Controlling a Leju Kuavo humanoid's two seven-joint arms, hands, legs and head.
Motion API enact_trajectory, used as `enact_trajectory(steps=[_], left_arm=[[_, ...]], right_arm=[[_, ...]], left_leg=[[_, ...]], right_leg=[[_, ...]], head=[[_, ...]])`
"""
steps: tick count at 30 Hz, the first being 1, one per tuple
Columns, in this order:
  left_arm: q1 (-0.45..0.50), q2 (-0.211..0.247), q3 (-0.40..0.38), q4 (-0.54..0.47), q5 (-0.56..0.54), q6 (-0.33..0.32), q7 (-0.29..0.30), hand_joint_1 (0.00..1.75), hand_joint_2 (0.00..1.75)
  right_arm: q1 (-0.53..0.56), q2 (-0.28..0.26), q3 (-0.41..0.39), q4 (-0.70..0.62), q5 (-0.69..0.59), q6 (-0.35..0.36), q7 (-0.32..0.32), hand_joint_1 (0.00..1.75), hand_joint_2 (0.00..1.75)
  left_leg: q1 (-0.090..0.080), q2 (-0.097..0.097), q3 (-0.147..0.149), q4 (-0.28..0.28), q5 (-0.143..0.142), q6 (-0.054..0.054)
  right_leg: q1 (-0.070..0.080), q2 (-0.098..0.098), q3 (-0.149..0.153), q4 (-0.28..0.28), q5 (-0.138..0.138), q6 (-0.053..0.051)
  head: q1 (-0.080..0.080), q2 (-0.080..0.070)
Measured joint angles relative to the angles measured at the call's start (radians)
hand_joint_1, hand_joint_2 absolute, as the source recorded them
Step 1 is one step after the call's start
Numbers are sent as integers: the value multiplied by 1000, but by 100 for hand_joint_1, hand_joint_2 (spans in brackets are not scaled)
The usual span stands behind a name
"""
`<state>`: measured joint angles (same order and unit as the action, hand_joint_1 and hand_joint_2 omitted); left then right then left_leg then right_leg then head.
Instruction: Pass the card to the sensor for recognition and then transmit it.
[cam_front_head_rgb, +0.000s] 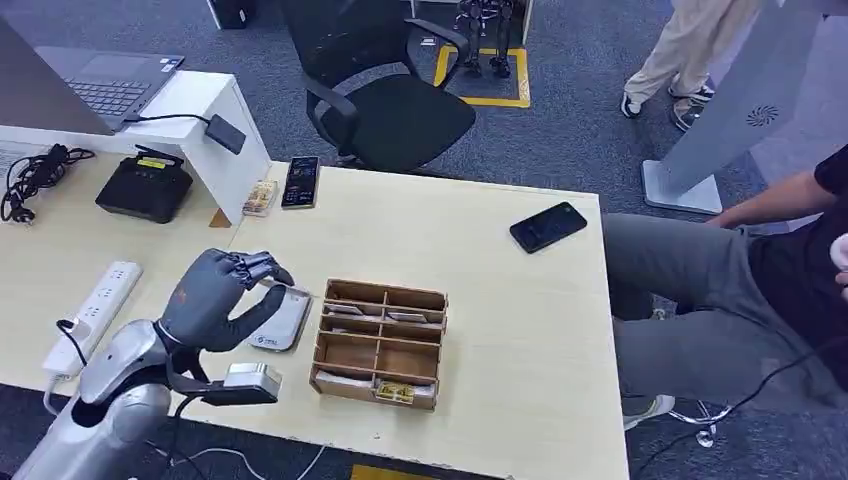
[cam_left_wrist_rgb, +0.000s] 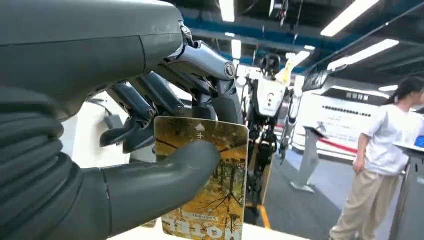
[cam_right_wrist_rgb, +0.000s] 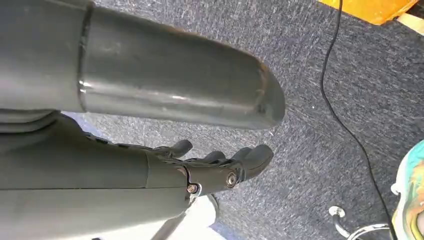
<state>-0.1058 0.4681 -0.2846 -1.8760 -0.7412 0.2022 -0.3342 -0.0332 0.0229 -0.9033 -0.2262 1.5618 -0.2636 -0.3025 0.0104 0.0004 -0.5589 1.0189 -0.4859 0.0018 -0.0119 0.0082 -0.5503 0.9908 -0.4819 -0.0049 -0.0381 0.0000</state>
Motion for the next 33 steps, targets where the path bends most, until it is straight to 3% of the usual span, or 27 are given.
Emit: enact_trajectory(steps=[3, 8, 13, 17, 25, 33], left_arm=[[1, 7, 15, -8, -48, 21, 16, 175, 175], [-2, 7, 37, -3, -205, 78, 119, 175, 175], [-11, 6, 47, 20, -250, 93, 157, 175, 175], [-20, -3, 55, 59, -317, 121, 219, 175, 175], [-41, -11, 82, 139, -351, 143, 278, 175, 175], [25, 6, 193, 148, -345, 186, 283, 175, 175]], right_arm=[[0, 2, 0, 0, 0, 0, 2, 0, 0], [0, 5, 0, 0, 3, -1, 5, 0, 0], [0, 13, 0, 0, 6, -2, 9, 0, 0], [0, 16, 0, 2, 9, -5, 9, 0, 0], [0, 21, 22, 6, 9, -18, 19, 0, 0], [-8, 48, 102, 8, 9, -37, 57, 0, 0]], left_leg=[[0, 0, 0, 0, 0, 0], [0, 0, 0, 0, 0, 0], [0, 0, 0, 0, 0, 0], [0, 0, 0, 0, 0, 0], [0, 0, 0, 0, 0, 0], [0, 0, -1, 0, 0, 0]], right_leg=[[0, 0, 0, 0, 0, 0], [0, 0, 0, 0, 0, 0], [0, 0, 0, 0, 0, 0], [0, 0, 0, 0, 0, 0], [0, 1, 0, 0, 0, 0], [0, 0, -1, 0, 0, 0]], head=[[0, 0], [0, 0], [0, 0], [0, 0], [0, 0], [0, 0]])
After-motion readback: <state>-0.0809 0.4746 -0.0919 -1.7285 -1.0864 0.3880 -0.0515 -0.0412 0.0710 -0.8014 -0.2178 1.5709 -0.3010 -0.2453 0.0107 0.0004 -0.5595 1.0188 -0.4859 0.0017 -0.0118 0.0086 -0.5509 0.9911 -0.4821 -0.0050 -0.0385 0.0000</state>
